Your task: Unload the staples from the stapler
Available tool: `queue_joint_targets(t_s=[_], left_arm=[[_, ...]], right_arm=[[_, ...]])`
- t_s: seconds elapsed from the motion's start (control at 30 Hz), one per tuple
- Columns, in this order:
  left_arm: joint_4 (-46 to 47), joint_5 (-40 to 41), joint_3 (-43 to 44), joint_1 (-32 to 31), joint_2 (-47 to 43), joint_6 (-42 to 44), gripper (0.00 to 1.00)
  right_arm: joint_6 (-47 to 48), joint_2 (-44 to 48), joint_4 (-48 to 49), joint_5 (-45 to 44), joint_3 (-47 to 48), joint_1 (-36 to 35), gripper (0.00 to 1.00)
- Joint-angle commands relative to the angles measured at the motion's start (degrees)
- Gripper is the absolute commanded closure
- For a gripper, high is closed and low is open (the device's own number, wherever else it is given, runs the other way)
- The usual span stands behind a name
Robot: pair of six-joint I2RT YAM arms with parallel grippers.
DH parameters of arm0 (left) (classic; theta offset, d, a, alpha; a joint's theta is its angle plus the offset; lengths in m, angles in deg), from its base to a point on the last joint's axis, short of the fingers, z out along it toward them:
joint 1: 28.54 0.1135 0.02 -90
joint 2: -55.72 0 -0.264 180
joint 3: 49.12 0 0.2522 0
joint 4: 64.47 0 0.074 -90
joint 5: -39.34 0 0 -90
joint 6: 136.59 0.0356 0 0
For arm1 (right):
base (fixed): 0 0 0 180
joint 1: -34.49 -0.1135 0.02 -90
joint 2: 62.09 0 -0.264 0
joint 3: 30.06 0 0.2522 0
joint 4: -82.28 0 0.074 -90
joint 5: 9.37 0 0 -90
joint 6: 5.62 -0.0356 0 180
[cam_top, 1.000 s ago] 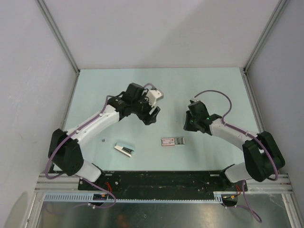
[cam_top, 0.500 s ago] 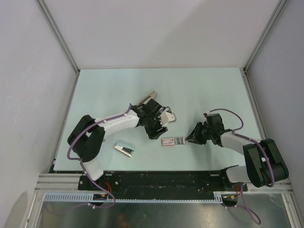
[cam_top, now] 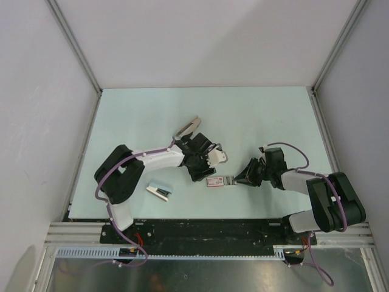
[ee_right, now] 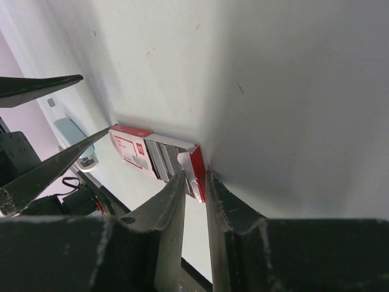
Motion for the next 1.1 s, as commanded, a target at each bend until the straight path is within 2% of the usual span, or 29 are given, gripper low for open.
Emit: queue_joint_targets(t_s=[0.0,0.63,1.07], left_arm=[[2.11,1.92,0.60,-1.75,1.09,0.06,0.36],[2.11,2.60,0.51,-4.24,2.22,-0.71,0.35],[2.13,3.23,0.35,-4.64,1.50,-0.50,0.35]], right_arm=[[-0.98,-0.76,3.03,1.36,-0.47,0.01,0.77],[-2.27,-3.15,5.17,-2.50,1.47,-7.46,0.81],[-2.07,-6.50,6.03,-3.01,4.43,-10.84,0.79]])
